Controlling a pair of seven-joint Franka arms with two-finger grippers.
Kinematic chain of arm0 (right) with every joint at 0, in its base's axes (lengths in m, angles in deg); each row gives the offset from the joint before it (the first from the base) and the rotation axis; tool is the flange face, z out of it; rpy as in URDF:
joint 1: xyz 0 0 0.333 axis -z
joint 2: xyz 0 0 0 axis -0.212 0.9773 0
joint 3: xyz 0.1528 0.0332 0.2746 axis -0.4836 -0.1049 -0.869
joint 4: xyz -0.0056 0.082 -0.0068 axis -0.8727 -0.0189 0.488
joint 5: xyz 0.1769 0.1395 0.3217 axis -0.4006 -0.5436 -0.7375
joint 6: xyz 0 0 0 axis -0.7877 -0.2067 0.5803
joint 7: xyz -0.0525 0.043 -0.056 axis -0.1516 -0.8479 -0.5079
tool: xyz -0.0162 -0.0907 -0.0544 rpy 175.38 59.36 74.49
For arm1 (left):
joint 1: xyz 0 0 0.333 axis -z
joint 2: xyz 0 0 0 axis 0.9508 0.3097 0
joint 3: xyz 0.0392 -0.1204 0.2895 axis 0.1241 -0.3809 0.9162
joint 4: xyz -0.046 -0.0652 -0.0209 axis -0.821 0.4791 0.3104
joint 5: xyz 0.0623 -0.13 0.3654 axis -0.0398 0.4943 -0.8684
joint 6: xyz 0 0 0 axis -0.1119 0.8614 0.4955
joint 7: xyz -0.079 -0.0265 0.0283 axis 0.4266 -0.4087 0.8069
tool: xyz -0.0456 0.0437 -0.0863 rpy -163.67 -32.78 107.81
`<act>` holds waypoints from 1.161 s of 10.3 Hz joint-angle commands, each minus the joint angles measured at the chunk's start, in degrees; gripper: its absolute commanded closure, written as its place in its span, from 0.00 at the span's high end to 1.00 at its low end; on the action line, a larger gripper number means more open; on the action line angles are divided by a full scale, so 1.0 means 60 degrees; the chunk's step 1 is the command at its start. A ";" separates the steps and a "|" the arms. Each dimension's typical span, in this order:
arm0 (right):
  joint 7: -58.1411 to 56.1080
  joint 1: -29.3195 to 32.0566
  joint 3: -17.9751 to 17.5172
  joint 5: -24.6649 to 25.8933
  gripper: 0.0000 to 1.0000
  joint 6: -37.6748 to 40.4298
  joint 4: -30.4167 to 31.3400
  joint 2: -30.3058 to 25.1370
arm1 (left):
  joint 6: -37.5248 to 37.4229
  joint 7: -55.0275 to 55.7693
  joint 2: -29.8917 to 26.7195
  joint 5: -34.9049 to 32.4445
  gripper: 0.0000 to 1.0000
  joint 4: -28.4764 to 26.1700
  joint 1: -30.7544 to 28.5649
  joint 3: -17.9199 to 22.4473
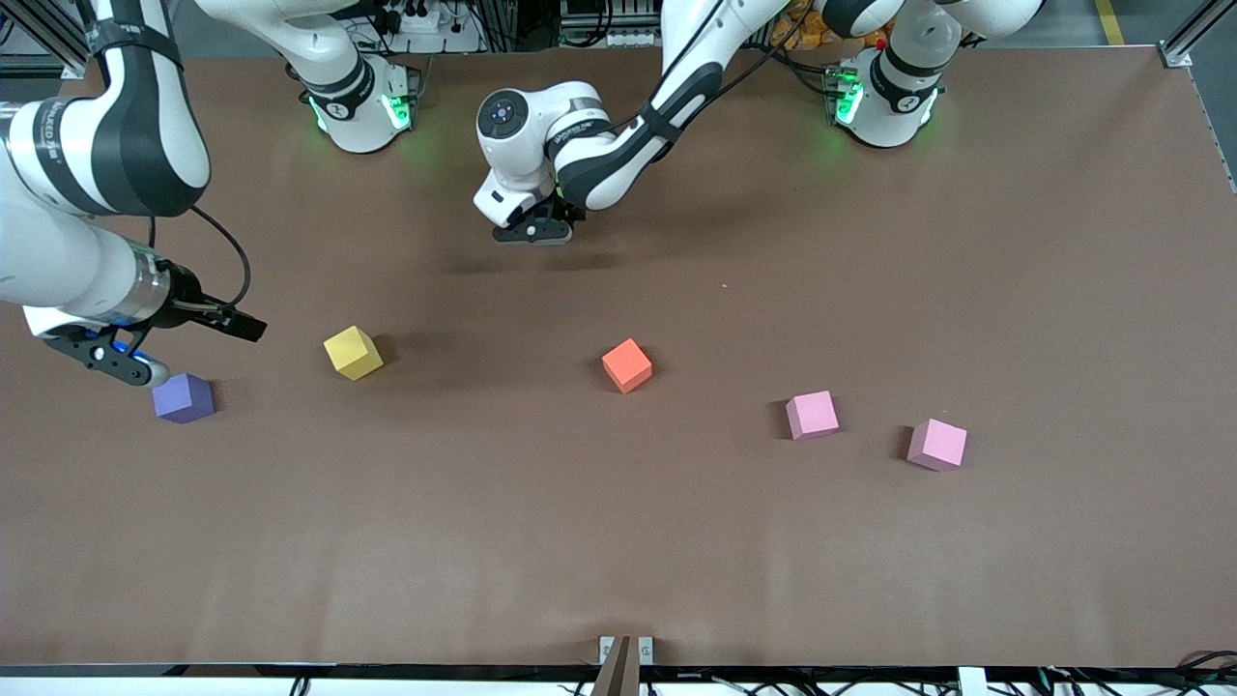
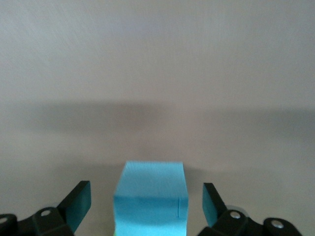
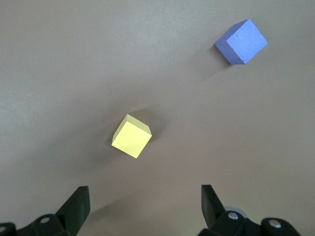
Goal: Arrange blocks into number 1
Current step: 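Place the blue cube next to the green cube with the left gripper, then grasp the yellow cube with the right gripper while the left gripper reaches orange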
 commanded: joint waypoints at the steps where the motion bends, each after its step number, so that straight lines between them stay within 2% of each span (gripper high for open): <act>1: 0.0054 -0.0165 0.0023 -0.0125 1.00 0.0007 -0.0143 0.0196 | -0.0208 0.0473 -0.0543 0.0087 1.00 -0.0138 -0.0034 0.0874; 3: -0.0048 -0.0107 0.0009 -0.0300 1.00 -0.0416 -0.0128 0.0778 | -0.0208 0.0563 -0.0836 0.0116 1.00 -0.0138 -0.0063 0.1928; 4: -0.0730 -0.0078 0.0023 -0.0635 1.00 -0.0839 -0.0099 0.1232 | -0.0208 0.0519 -0.0953 0.0145 1.00 -0.0138 -0.0193 0.2411; 5: -0.1694 0.0024 0.0023 -0.0885 1.00 -0.1336 0.0163 0.1497 | -0.0208 0.0446 -0.0983 0.0116 1.00 -0.0138 -0.0427 0.2605; 7: -0.2246 0.0171 0.0023 -0.1732 1.00 -0.3250 0.1621 0.1515 | -0.0208 0.0083 -0.1130 0.0057 1.00 -0.0138 -0.1260 0.2636; 8: -0.2188 0.0186 0.0038 -0.2462 1.00 -0.3956 0.2254 0.1515 | -0.0208 -0.0327 -0.1217 0.0086 1.00 -0.0152 -0.1627 0.2636; 9: -0.2202 0.0186 0.0067 -0.2716 1.00 -0.4311 0.2579 0.1558 | -0.0208 -0.0650 -0.1218 0.0057 1.00 -0.0152 -0.2007 0.2636; 12: -0.1795 0.0171 0.0082 -0.2762 1.00 -0.4359 0.2859 0.1866 | -0.0208 -0.2347 -0.1334 0.0072 1.00 -0.0152 -0.3208 0.2651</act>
